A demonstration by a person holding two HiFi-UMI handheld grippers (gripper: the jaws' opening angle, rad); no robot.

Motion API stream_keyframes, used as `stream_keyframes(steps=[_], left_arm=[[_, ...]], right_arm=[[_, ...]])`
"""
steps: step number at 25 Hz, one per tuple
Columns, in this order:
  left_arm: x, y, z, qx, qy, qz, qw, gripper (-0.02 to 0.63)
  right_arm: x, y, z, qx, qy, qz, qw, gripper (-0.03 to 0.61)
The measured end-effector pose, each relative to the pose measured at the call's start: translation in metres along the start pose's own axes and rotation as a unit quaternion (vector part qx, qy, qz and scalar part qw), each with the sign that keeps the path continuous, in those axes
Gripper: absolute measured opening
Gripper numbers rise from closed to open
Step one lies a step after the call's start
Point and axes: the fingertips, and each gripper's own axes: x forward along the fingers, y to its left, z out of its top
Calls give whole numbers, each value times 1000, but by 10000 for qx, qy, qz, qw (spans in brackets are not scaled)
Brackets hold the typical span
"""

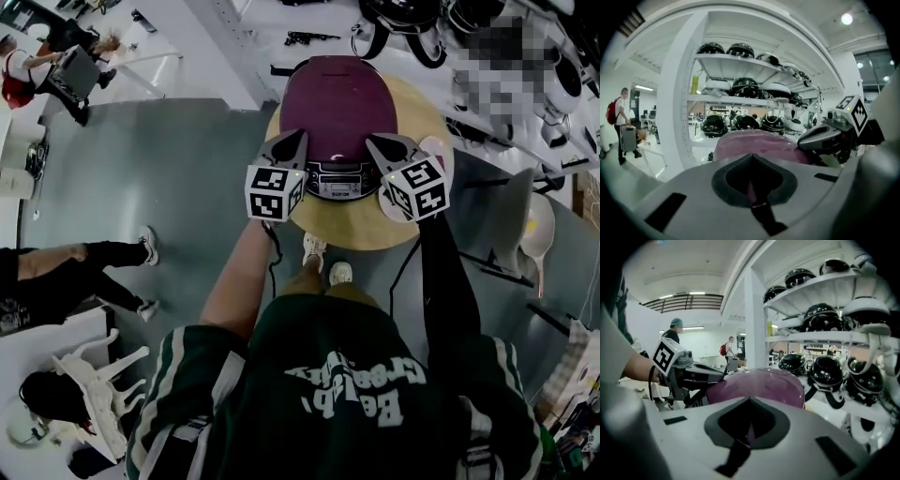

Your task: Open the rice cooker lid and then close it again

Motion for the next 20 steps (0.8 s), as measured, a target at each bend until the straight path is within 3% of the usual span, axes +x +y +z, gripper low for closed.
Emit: stream_keyframes(steps=[10,20], left_arm=[[3,4,-3,-343,135,-18,9993,0],[4,4,-2,-67,96,122,9999,0]], right_arm=[[5,0,-1,127,30,-217,9997,-8],[4,-2,1,-104,-167,-303,9993,2]])
